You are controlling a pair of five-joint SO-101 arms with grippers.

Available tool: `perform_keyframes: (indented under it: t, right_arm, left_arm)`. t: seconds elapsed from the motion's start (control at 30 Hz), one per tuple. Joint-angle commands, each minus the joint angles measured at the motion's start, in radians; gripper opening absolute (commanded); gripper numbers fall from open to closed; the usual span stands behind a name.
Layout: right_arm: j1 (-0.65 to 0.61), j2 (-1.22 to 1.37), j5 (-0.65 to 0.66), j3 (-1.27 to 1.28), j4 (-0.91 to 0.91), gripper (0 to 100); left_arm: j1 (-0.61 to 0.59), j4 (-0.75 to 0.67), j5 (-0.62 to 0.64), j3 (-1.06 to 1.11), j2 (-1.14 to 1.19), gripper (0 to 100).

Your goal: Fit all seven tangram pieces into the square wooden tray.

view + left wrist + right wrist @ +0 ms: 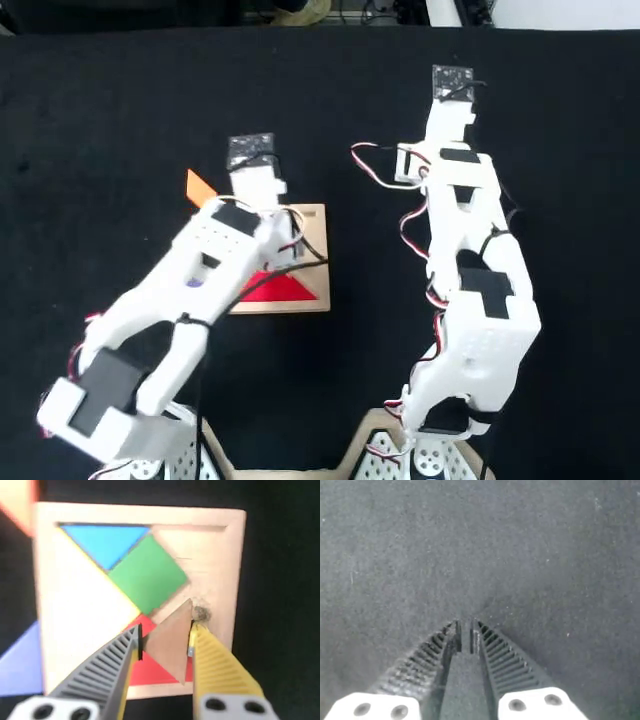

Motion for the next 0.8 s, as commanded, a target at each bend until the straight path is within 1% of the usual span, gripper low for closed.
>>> perform_keyframes:
  t: [0.0,0.13,0.37,0.57,0.77]
  right_arm:
    - [0.014,-0.028,-0.011,-0.059,-0.018,4.6]
    - [0.014,-0.028,-0.011,-0.058,-0.018,4.6]
    - [0.012,-0.028,-0.011,-0.058,-0.018,4.6]
    - [0.011,-0.028,-0.009,-0.058,-0.018,4.6]
    - [-0.005,-0.028,-0.005,-0.054,-0.018,4.6]
  left_arm:
    - [0.039,-0.103,0.012,-0.056,0.060,14]
    - [0.041,-0.141,0.012,-0.058,0.107,14]
    - [0.035,-0.132,0.009,-0.081,0.133,14]
    - [0.033,-0.041,0.009,-0.090,0.126,14]
    - [0.031,-0.032,0.008,-0.087,0.126,14]
